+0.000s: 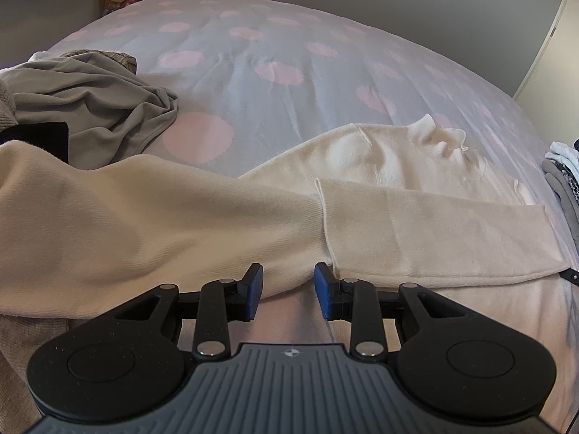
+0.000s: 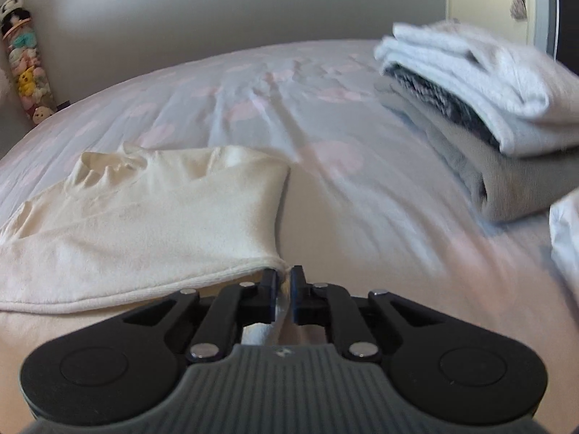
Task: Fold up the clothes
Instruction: 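Open the right gripper and withdraw it from the folded sleeve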
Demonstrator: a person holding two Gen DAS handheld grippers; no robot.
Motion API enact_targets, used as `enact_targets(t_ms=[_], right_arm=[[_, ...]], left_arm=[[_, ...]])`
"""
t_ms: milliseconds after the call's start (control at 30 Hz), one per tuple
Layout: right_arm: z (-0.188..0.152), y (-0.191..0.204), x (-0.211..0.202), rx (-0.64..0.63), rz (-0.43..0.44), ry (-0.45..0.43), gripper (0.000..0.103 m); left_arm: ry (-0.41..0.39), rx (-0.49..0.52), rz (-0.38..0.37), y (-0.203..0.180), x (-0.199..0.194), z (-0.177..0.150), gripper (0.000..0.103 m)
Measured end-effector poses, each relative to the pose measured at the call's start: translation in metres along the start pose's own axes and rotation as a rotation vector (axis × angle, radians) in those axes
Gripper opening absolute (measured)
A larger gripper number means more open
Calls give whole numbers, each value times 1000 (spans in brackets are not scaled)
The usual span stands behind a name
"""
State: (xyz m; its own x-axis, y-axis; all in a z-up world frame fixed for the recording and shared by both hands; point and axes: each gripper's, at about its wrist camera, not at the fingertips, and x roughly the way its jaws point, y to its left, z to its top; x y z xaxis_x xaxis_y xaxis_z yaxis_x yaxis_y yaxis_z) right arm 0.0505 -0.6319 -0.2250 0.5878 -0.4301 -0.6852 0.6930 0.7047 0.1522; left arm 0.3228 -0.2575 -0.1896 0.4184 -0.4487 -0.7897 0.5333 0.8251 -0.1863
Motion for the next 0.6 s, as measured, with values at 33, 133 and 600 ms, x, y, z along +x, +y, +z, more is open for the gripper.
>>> enact_targets(t_ms=[33,133,600], right_arm=[[0,-2,1,13,9,4,9],[-1,-5,1,45,32,13,10],[-9,34,-57,-164,53,-153,47]], left_arm=[[-2,1,0,1,-1,0,28],[-13,-4,6,4,-2,0,28],[-101,-107,99,38,-76,5,37]])
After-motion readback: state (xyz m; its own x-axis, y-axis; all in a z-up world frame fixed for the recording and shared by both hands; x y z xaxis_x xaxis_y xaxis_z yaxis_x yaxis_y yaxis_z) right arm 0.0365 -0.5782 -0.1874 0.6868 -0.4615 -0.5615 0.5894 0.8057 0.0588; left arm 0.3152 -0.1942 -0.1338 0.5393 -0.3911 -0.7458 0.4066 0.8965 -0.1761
